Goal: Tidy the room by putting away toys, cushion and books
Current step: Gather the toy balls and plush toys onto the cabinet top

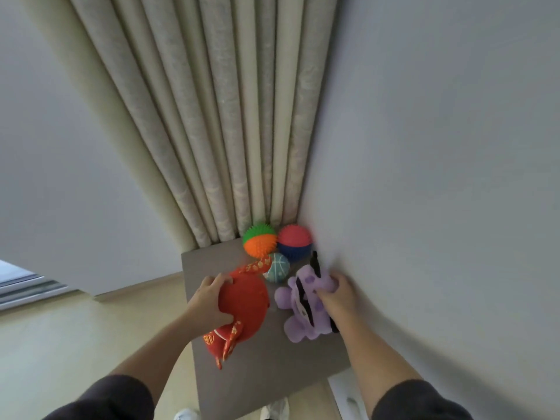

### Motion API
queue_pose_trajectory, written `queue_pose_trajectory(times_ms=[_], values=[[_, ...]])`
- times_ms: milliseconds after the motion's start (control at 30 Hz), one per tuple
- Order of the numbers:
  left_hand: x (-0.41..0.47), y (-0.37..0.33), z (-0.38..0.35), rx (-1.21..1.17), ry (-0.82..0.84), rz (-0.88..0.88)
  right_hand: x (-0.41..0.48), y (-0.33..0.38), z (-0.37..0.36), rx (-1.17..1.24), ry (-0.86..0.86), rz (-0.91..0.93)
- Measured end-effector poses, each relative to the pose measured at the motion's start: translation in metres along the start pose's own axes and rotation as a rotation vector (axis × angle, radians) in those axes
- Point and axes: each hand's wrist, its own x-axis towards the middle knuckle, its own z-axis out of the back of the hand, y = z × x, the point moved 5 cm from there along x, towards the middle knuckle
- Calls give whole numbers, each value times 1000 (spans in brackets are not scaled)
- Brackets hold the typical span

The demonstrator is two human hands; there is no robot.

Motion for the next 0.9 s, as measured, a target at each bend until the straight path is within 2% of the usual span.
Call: queue_pose_trajectory(times_ms=[133, 300, 467, 667, 900], values=[[-6, -3, -9, -4, -10, 28, -1, 5, 0, -92, -2, 21], [-12, -7, -19, -28, -18, 32, 10, -18, -32, -270, 155, 48], [-13, -10, -24, -39, -31, 29, 2, -15, -12, -283, 69, -17], [-19, -6, -29, -15, -28, 43, 0, -8, -13, -280, -73, 39], [-24, -1, -36, -3, 5, 48, 8, -2, -18, -397, -32, 28]])
